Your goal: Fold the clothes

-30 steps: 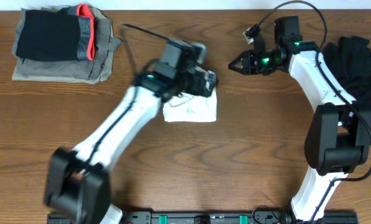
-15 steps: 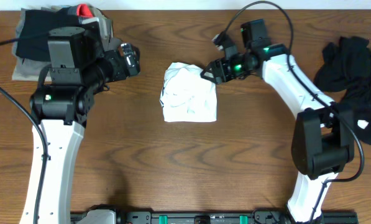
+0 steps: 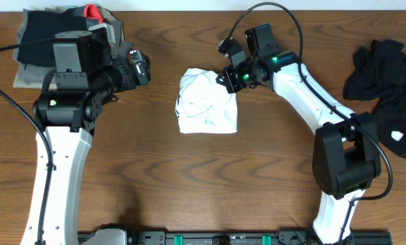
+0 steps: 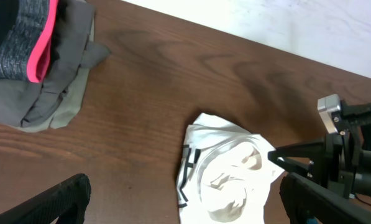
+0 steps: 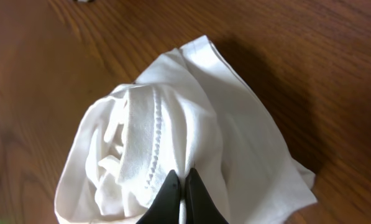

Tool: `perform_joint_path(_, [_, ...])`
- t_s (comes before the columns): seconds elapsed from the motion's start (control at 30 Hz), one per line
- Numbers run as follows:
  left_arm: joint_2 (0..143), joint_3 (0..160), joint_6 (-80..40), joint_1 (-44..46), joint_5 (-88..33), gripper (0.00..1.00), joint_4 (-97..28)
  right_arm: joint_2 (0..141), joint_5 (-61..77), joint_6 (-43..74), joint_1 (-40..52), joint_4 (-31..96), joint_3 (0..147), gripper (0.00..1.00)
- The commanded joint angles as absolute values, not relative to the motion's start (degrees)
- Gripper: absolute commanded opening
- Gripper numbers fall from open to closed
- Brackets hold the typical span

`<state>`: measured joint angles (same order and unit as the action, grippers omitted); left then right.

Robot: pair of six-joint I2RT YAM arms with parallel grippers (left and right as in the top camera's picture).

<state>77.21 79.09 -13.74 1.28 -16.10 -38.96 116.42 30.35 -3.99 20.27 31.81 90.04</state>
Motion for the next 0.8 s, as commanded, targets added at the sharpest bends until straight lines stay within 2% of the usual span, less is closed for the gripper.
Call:
perform_joint_path(0.0, [77.17,78.98,-14.04,1.08,-15.29,0.98,-39.00,116.27,27.88,-3.20,18.57,31.92,90.32,0.01])
perform_joint_path(0.43, [77.17,78.98,-14.04,1.08,-12.34,0.98,-39.03,123.15,26.79,-2.55,9.63,30.44,90.30,0.01])
perform_joint_path(0.47, [77.17,78.98,-14.04,1.08,-12.34,0.98,-39.03,123.52,26.79,-2.55,9.39,30.39,90.30,0.13])
perform_joint_path(0.5, [77.17,78.98,-14.04,1.08,-12.34,0.98,-39.03,123.59,26.81,-2.55,9.26,30.37,90.30,0.31])
perform_joint_path(0.53, [77.17,78.98,-14.04,1.08,-12.34,0.98,-39.03,123.52,26.85,-2.00,9.06,30.41,90.45,0.45])
perform_joint_path(0.6, [77.17,78.98,-14.04,1.08,-12.34,0.98,-39.05,122.74,27.73,-1.02,8.78,31.40,91.53,0.50])
perform_joint_path(0.77, [77.17,78.98,-13.54,1.08,-12.27,0.98,-39.05,118.34,30.68,-0.91,8.88,38.70,98.15,0.54])
